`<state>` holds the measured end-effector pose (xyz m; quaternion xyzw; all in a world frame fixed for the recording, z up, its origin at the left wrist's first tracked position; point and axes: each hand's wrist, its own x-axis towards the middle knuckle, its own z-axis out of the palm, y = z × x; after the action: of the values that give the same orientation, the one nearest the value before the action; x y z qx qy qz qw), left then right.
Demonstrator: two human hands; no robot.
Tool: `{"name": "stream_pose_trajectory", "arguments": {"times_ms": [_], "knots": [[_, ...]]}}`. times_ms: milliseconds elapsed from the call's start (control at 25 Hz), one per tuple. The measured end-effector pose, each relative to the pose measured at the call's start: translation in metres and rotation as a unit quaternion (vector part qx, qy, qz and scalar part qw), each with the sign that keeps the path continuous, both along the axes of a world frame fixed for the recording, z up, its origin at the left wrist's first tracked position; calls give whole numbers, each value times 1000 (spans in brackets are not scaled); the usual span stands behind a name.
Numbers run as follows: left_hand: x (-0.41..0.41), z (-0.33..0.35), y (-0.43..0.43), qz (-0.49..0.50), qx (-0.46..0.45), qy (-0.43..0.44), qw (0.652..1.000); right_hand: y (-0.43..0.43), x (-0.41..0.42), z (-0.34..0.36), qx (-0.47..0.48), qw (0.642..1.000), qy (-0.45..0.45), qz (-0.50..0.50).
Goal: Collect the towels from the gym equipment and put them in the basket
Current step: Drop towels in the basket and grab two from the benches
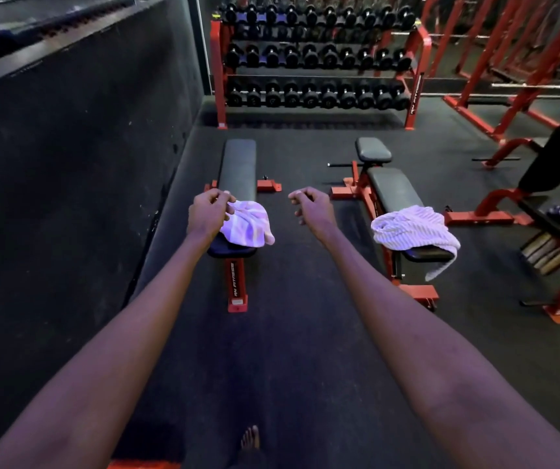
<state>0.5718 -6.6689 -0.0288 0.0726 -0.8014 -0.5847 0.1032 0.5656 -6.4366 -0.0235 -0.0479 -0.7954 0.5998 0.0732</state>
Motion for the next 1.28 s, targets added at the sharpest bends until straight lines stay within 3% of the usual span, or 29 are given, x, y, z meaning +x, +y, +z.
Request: {"name": "stream_pose_trajectory", "arguments": {"times_ms": [640, 1280], "knots": [[-238, -75, -86, 30, -19, -96, 995, -75, -264, -94, -15, 995, -100, 20], [-515, -165, -177, 46, -12, -166, 985, -179, -526, -239, 85, 960, -259, 70]]}}
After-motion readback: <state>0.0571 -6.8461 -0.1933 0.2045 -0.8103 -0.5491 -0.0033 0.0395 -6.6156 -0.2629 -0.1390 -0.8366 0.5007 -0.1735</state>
